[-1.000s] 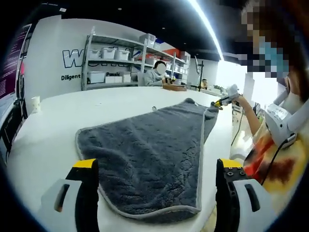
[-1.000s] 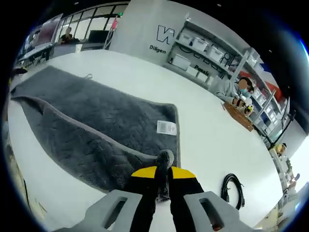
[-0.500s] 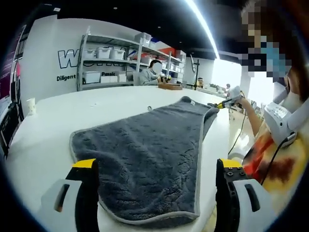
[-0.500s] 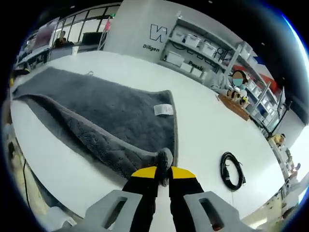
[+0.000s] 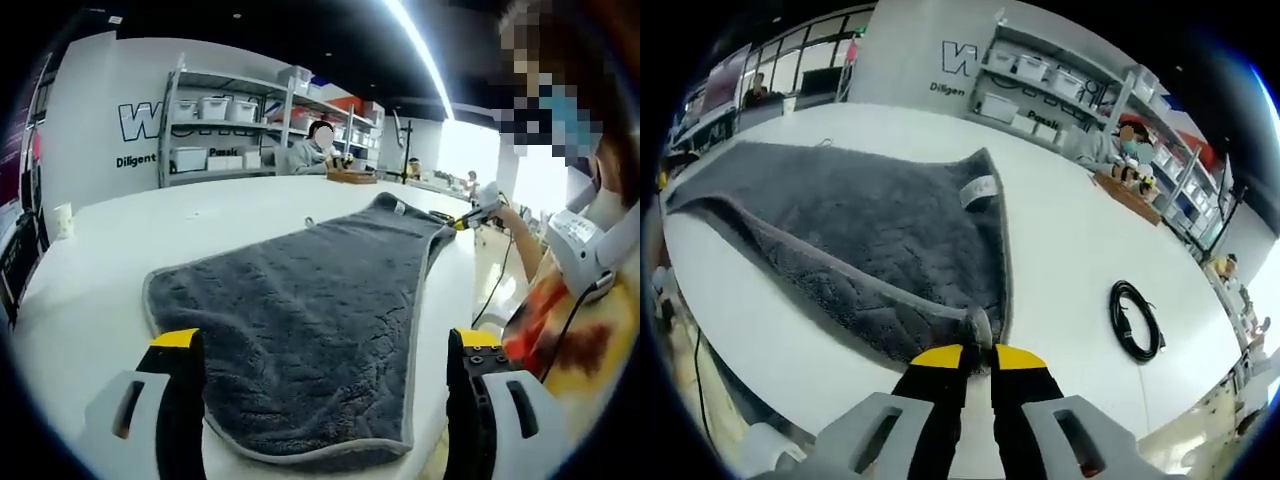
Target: Open the folded towel by lifting each exposed corner and separating the folded layers until the towel lies flat within the target outline without major curled edges
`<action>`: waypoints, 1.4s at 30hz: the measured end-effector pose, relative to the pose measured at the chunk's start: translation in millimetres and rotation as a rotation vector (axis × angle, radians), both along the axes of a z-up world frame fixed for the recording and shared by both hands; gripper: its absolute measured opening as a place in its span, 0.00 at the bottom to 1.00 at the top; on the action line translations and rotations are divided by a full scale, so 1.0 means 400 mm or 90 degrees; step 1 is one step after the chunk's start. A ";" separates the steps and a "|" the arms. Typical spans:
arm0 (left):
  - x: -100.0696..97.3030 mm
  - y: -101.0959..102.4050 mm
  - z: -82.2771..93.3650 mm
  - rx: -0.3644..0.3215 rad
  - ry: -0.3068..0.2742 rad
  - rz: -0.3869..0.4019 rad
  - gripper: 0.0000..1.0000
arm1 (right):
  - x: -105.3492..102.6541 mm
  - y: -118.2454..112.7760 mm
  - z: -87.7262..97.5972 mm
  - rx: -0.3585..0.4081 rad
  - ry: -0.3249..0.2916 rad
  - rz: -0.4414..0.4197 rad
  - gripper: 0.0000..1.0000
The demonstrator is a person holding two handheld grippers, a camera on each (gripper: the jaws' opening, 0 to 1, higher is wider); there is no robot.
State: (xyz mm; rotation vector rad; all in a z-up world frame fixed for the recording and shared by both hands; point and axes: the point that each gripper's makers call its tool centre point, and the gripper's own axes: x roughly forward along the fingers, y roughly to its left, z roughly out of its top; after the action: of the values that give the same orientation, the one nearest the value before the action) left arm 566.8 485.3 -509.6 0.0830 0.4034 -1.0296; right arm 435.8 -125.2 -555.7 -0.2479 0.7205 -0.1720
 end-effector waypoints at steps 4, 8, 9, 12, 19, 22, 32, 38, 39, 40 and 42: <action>-0.002 0.001 -0.003 0.004 0.000 -0.002 0.99 | -0.005 -0.002 0.000 0.001 0.008 -0.012 0.09; -0.001 0.006 -0.003 0.006 0.000 0.000 0.99 | -0.012 -0.014 0.016 -0.010 0.007 -0.029 0.27; 0.000 0.007 -0.002 0.004 0.000 0.001 0.99 | -0.017 -0.019 0.022 -0.011 0.007 -0.038 0.31; -0.001 0.008 -0.001 0.002 -0.001 0.001 0.99 | -0.022 -0.022 0.027 -0.012 0.009 -0.045 0.42; -0.002 0.008 -0.004 0.001 0.002 0.003 0.99 | -0.047 0.003 0.054 -0.019 0.020 -0.064 0.69; -0.007 0.005 -0.010 0.005 0.004 -0.002 0.99 | -0.049 0.028 0.058 -0.021 0.032 -0.055 0.78; -0.016 0.006 -0.019 0.012 0.010 0.001 0.99 | -0.050 0.058 0.075 -0.024 0.043 -0.057 0.99; -0.022 0.008 -0.024 0.013 0.014 0.006 0.99 | -0.042 0.098 0.067 -0.025 0.062 -0.033 0.99; -0.022 0.009 -0.024 0.012 0.014 0.006 0.99 | -0.040 0.103 0.069 -0.027 0.062 -0.030 0.99; -0.022 0.010 -0.023 0.011 0.015 0.008 0.99 | -0.033 0.115 0.076 -0.032 0.057 -0.018 0.99; -0.022 0.013 -0.022 0.008 0.015 0.010 0.99 | -0.022 0.136 0.089 -0.039 0.049 0.003 0.99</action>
State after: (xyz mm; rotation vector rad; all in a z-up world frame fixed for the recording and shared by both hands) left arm 557.9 490.4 -518.4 0.0792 0.4317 -1.0126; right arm 427.1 -70.7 -520.3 -0.3156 0.7912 -0.1812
